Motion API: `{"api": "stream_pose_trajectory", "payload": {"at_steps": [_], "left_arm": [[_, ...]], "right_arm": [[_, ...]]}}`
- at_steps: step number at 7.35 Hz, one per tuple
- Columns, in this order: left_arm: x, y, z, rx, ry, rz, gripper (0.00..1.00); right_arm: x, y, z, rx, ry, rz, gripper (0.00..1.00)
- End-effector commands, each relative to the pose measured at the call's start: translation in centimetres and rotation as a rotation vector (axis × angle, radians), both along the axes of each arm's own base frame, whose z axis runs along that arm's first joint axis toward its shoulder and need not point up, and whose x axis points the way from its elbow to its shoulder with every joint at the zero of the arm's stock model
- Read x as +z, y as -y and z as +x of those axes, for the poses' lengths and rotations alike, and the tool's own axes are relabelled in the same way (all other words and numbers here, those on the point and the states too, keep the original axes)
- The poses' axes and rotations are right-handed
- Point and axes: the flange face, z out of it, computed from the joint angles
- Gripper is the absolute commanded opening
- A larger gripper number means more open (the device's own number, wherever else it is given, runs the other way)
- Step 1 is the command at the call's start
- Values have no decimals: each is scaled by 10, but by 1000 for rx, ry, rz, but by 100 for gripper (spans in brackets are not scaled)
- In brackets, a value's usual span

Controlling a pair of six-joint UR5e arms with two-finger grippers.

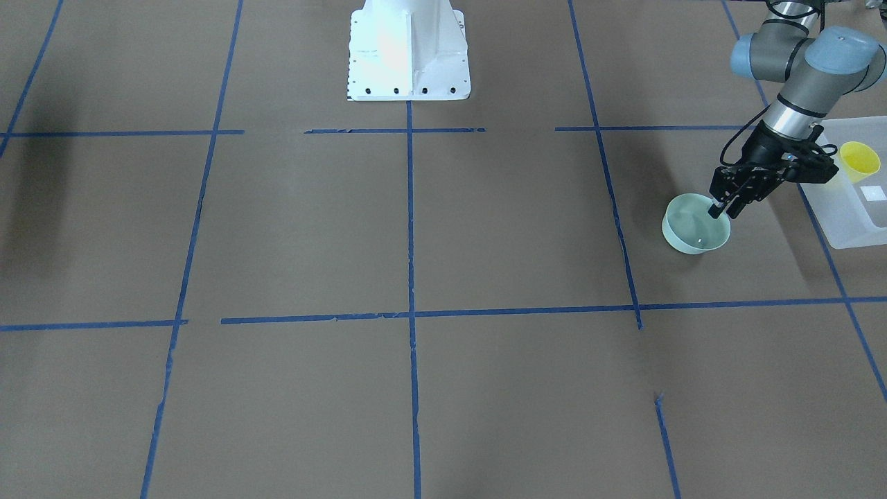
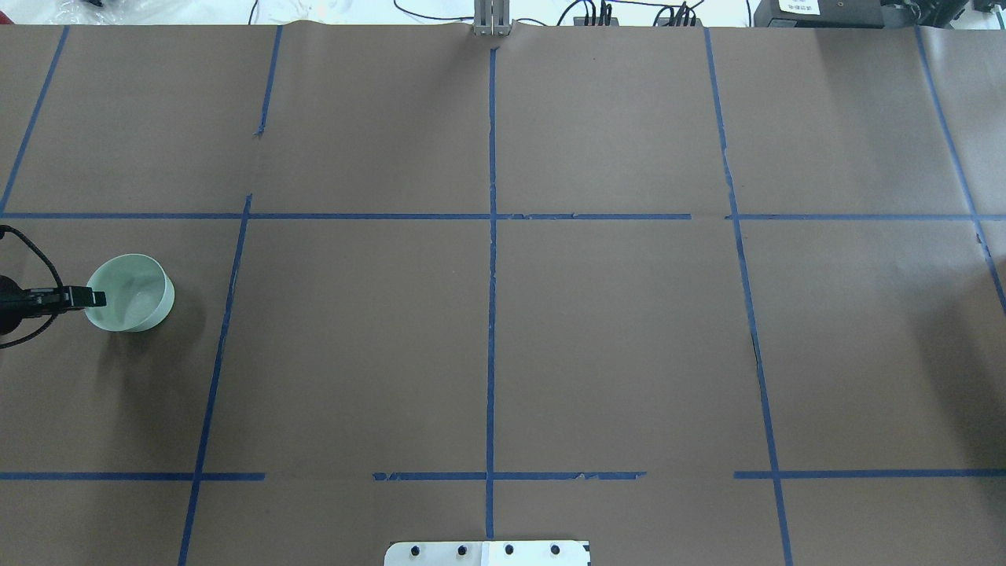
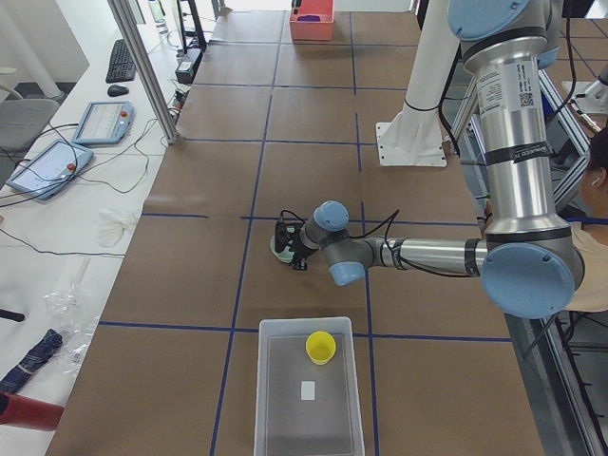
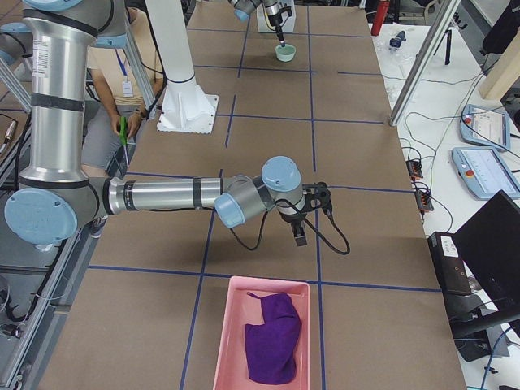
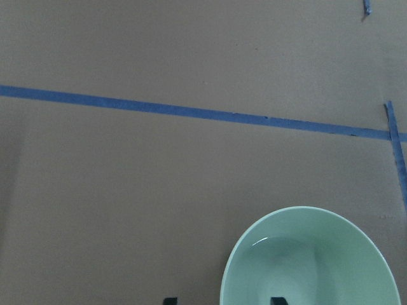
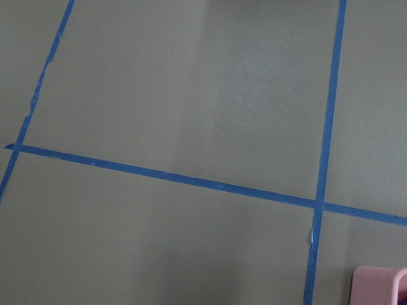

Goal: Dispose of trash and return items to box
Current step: 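Lower the left gripper onto the rim of the pale green bowl, then grip the green bowl rim and lift it off the table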

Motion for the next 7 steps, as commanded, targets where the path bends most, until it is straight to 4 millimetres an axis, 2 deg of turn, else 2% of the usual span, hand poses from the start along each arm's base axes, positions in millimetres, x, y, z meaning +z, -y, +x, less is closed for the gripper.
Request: {"api": "stream_pose_trajectory", "payload": {"at_steps": [1,3,4,5,7], "left_arm": [[0,1,5,2,1,4,0],[-15,-5,4,82,-17,37,0],[-25,-5,-12,211,-28,123,0],[-23,14,-57,232,-3,173,0],[-12,35,-149,291,76,280,0]], "right_arm": [[1,-1,0,-1,1,-1,100],[1,-2,0,0,1,15,100],[1,-2,0,1,2,16,100],[2,-2,0,1,3,13,100],[5,-2,-1,-3,1,10,100]]}}
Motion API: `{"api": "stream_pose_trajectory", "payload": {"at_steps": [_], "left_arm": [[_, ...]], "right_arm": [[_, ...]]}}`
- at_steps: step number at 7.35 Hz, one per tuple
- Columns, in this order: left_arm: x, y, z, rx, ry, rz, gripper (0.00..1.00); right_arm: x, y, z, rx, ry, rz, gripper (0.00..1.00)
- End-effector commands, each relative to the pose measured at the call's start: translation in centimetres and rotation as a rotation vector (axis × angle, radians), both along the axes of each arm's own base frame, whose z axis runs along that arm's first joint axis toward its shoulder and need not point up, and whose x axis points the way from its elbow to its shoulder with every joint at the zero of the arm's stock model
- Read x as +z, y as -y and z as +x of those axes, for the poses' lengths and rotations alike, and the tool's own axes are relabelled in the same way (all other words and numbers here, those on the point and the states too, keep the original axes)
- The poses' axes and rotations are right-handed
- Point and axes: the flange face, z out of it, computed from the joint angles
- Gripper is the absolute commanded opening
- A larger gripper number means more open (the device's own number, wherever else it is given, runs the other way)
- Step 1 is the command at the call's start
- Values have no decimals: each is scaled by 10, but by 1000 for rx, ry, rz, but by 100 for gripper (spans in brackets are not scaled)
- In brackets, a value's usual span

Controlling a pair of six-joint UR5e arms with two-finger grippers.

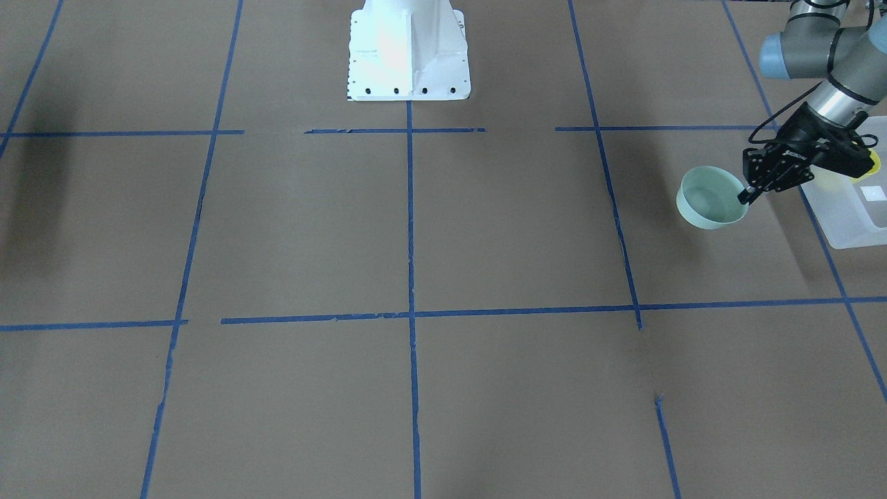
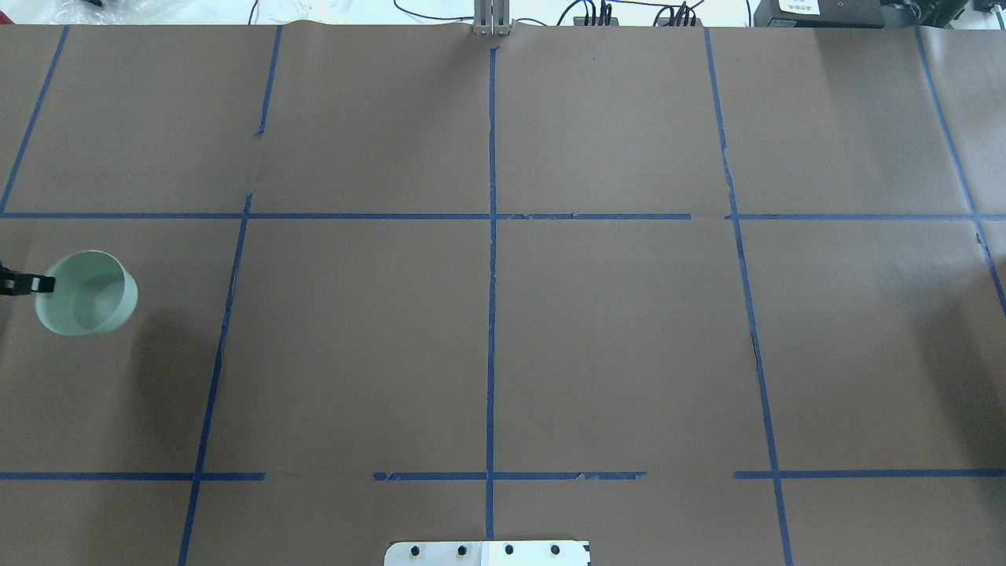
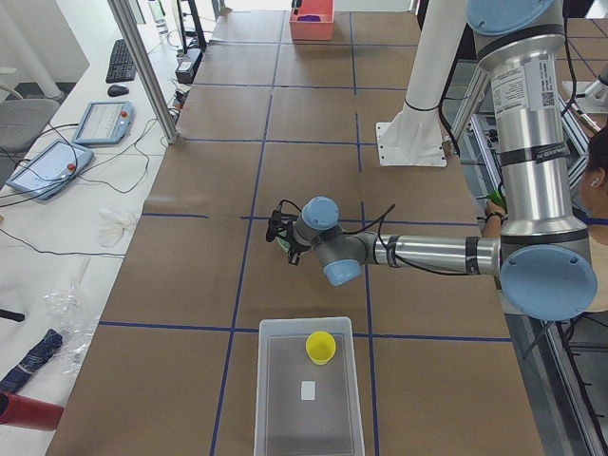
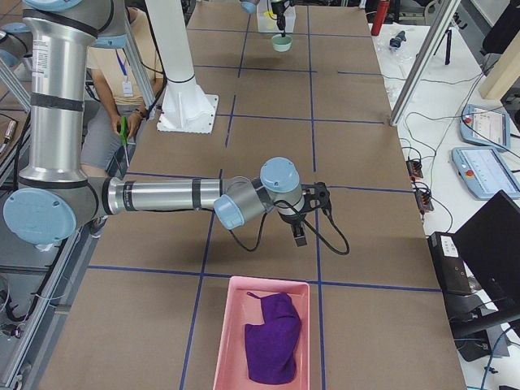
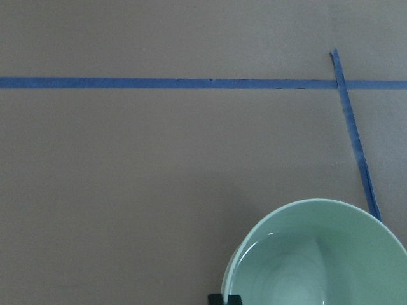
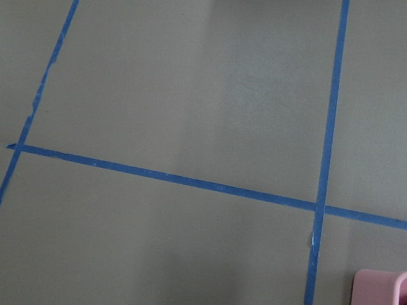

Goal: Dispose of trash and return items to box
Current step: 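Grip the green bowl rim and lift it off the table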

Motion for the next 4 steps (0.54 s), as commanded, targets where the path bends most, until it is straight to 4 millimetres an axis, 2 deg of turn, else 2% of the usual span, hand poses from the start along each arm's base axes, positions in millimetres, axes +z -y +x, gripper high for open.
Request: {"api": "stream_pose_trajectory", "payload": {"at_steps": [1,2,3,4], "left_arm": [[18,19,-109,45,108,121,0],[38,19,-162,59,195,161,0],[55,13,-201,88,245,179,0],[82,5,-219,116,276,189,0]], "right_arm": [[3,0,-1,-3,-4,-5,100],[3,0,-2,-5,-2,-3,100],[3,0,-2,-5,-2,-3,100],[3,0,-2,-5,-2,-3,100]]}}
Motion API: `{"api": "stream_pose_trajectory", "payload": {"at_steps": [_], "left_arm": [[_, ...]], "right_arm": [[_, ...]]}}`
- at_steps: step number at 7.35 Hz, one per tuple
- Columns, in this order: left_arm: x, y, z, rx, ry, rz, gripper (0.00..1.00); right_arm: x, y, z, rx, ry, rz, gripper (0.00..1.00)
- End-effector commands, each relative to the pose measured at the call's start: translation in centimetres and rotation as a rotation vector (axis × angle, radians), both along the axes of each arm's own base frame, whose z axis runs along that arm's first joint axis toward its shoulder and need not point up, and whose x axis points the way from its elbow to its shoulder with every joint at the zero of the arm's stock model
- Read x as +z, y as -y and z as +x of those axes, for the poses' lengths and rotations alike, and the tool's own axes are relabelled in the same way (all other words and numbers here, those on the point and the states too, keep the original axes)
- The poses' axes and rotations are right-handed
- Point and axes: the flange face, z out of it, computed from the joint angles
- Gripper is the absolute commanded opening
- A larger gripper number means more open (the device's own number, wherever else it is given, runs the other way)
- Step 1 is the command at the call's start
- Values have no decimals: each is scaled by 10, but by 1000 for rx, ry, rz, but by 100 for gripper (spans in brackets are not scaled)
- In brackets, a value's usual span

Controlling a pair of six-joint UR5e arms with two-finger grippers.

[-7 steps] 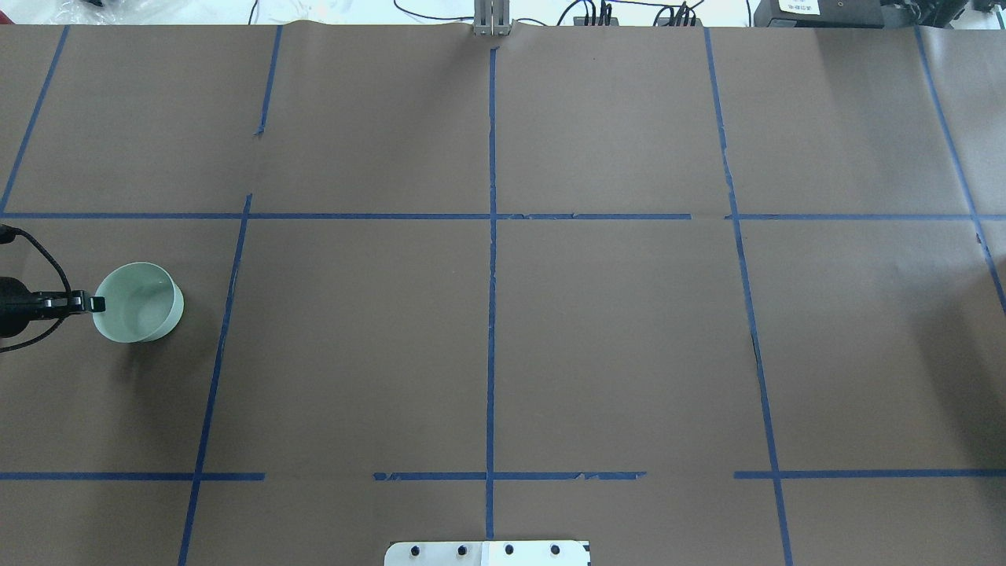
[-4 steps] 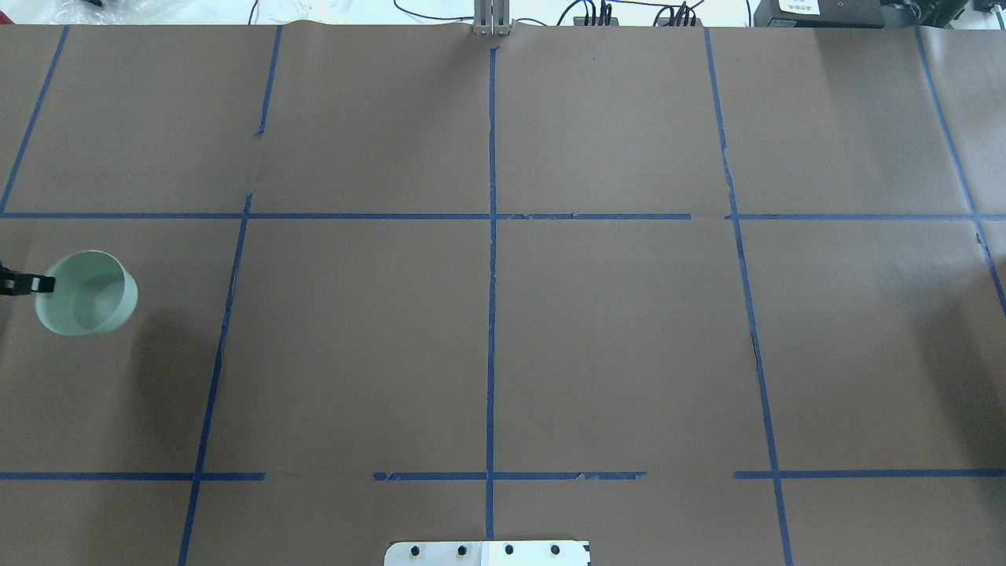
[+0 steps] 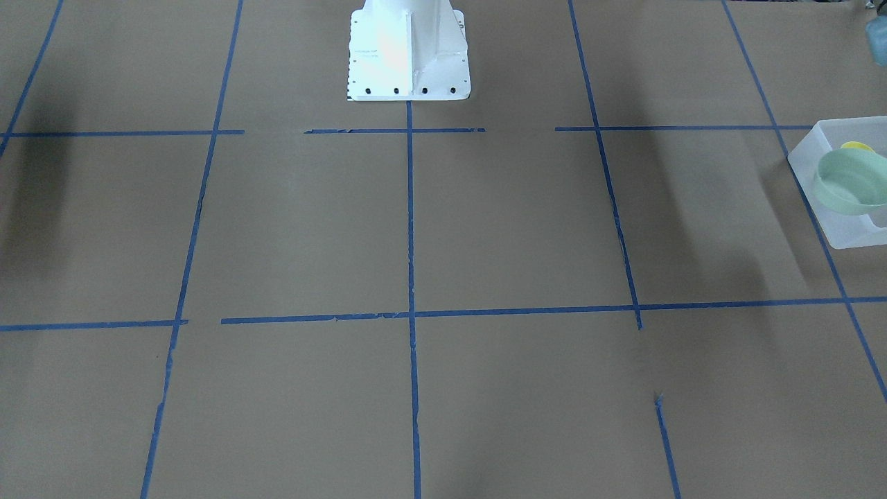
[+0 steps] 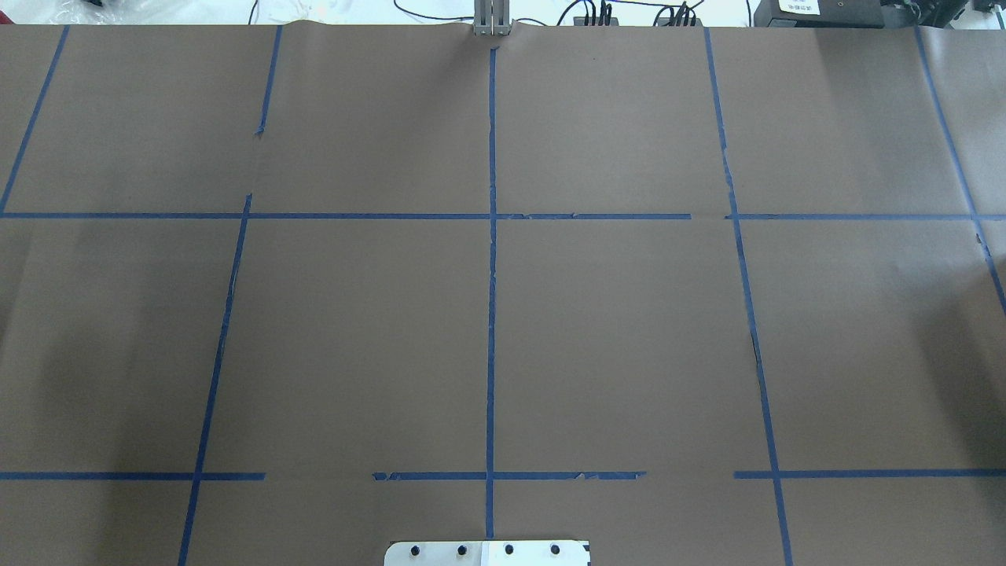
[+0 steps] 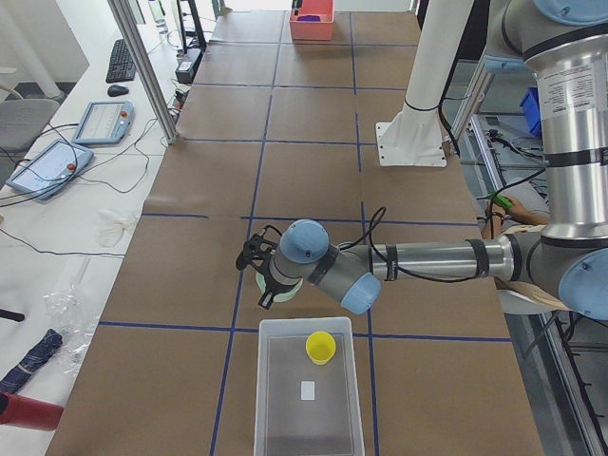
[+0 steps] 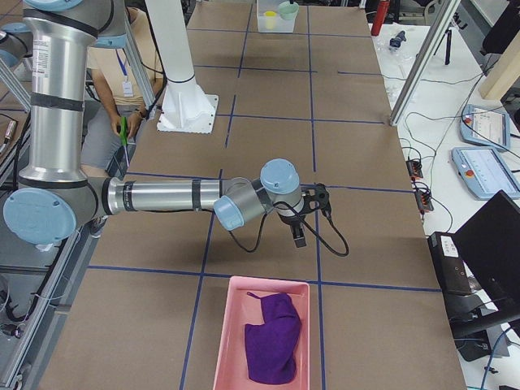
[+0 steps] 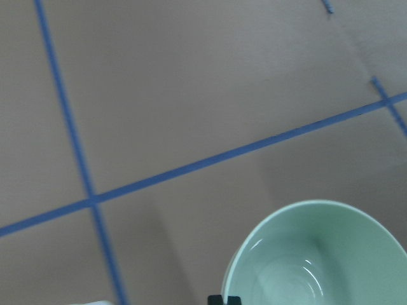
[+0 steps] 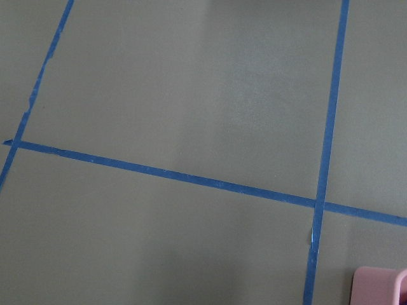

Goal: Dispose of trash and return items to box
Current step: 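Grip the green bowl rim and lift it off the table, then place the green bowl into the clear bin beside the yellow cup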

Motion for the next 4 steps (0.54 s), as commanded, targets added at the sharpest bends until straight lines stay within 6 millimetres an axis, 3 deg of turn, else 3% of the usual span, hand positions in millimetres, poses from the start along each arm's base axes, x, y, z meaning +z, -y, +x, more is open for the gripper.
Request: {"api": "stream_pose_trajectory", "payload": {"at_steps": [1,4], "left_arm": [[69,-14,-37,80,67,16,0],[111,-22,-40,-15,77,27,0]], "right_arm": [[0,0,-1,-3,0,1,100],[-1,1,-2,-6,-2,4,100]]}}
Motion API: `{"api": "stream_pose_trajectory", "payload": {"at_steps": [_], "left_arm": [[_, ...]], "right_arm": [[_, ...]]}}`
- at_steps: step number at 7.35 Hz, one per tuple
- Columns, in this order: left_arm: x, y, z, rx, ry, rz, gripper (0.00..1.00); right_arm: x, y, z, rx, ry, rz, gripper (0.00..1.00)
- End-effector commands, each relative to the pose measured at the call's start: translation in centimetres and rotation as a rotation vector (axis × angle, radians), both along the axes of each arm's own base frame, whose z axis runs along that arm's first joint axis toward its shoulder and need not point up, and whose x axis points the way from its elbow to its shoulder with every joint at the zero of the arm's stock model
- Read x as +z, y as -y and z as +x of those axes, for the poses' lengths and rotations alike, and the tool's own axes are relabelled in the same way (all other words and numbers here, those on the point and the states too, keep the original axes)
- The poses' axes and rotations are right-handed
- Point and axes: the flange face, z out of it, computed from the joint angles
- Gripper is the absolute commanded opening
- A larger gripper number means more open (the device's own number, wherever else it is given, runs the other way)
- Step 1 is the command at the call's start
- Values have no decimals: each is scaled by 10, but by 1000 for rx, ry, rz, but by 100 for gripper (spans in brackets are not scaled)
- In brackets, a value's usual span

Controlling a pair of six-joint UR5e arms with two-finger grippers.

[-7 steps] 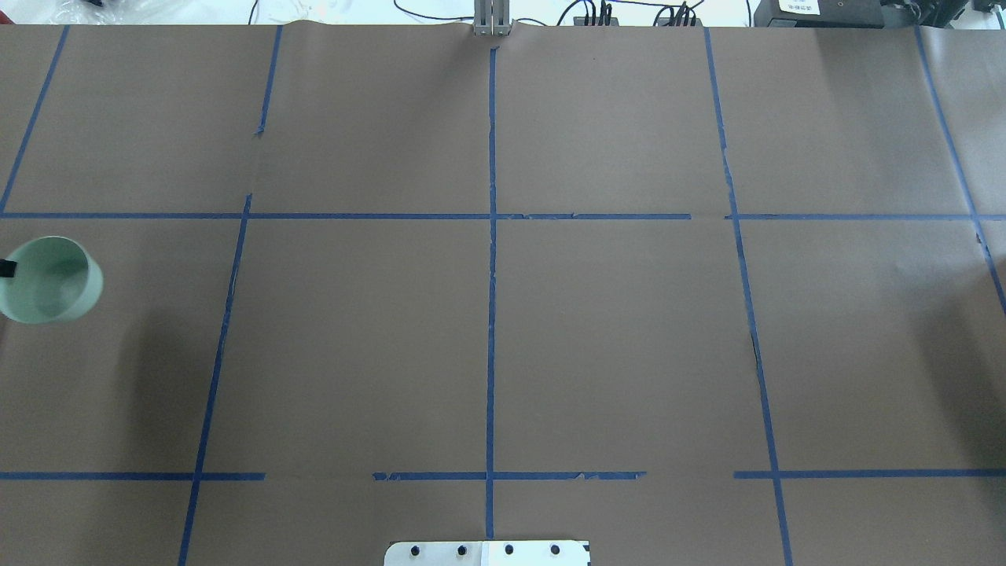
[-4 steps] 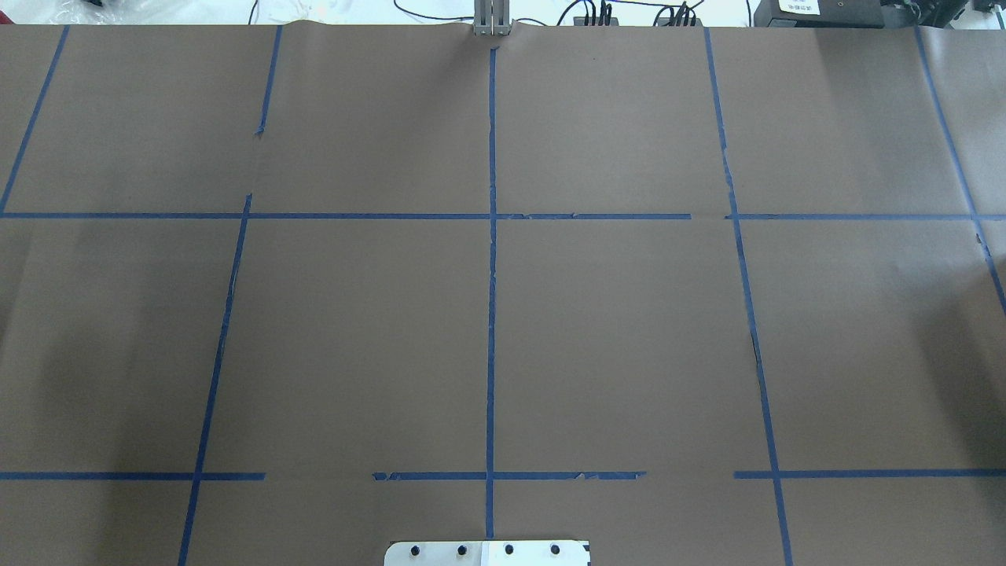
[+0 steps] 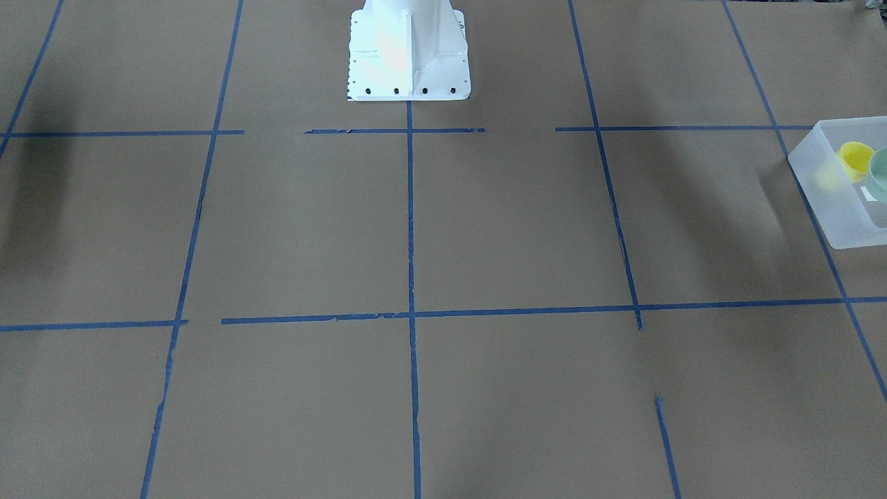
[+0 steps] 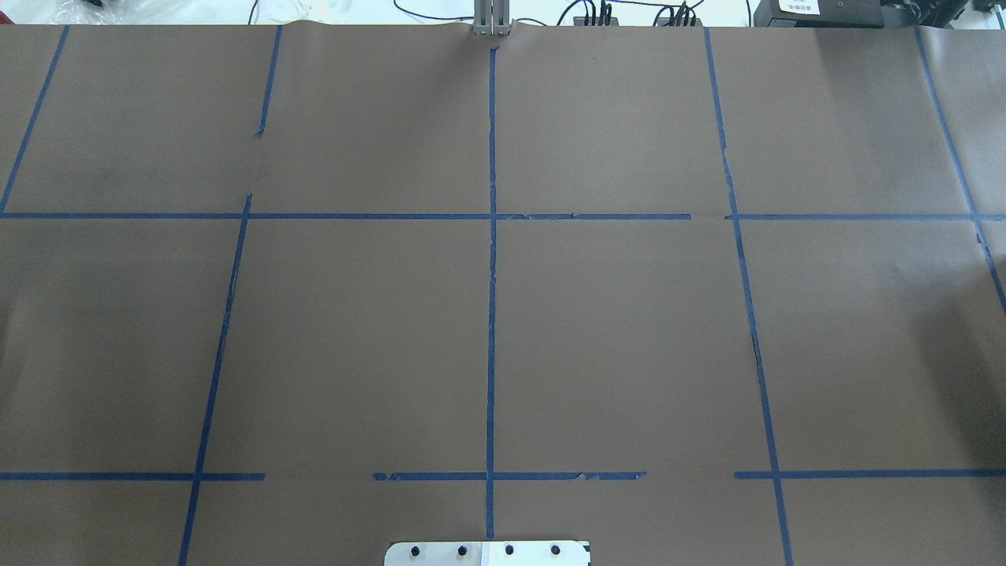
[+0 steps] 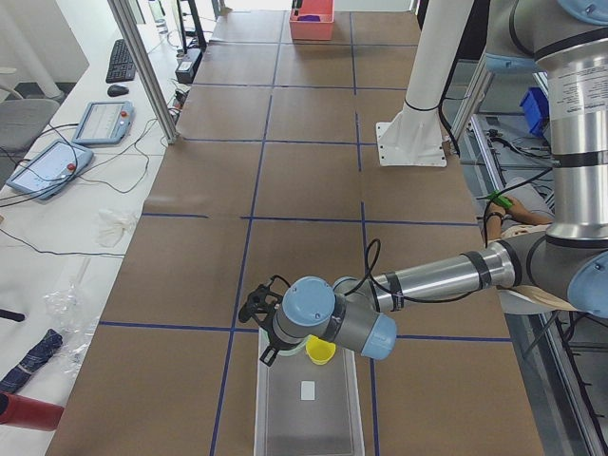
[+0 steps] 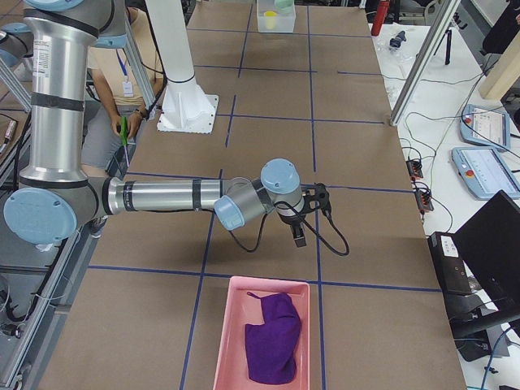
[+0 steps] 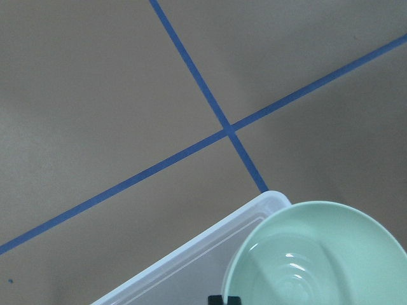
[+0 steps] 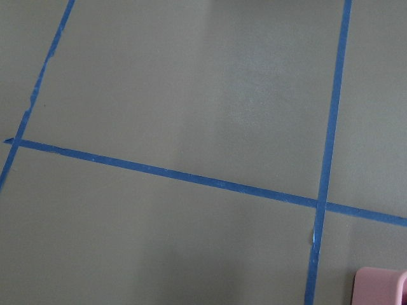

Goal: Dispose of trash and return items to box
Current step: 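Place the green bowl into the clear bin beside the yellow cup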

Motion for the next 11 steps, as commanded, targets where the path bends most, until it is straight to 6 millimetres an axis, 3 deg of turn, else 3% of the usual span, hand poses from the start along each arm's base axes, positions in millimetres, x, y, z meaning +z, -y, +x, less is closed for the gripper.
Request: {"api": "stream_pose_trajectory", "payload": {"at_steps": [1,4,5,6,8,9,10,11], "left_arm": [[23,-10,-3,-107,12,0,0],[24,-8,-1,-105,9,-4,0],[23,-8,1,-100,5,-2,17],[22,-7,2,-93,5,7,44],[12,-3,2,-95,3,25,62],[-14,6,3,-113,-8,45,64],[-45,18,18,-126,-34,9,64],[-79,38,25,-124,-32,-59,72]], "right_arm": [[0,0,-1,-2,-2,2,100],[0,0,-1,-2,-2,2,100],[1,0,-1,-1,-1,0,100],[2,0,0,0,-4,-1,100],[0,1,-3,-2,-5,-2,100],[-2,3,-5,-6,-4,3,100],[-5,6,-5,-2,-4,6,100],[-8,9,-5,1,-5,5,100]]}}
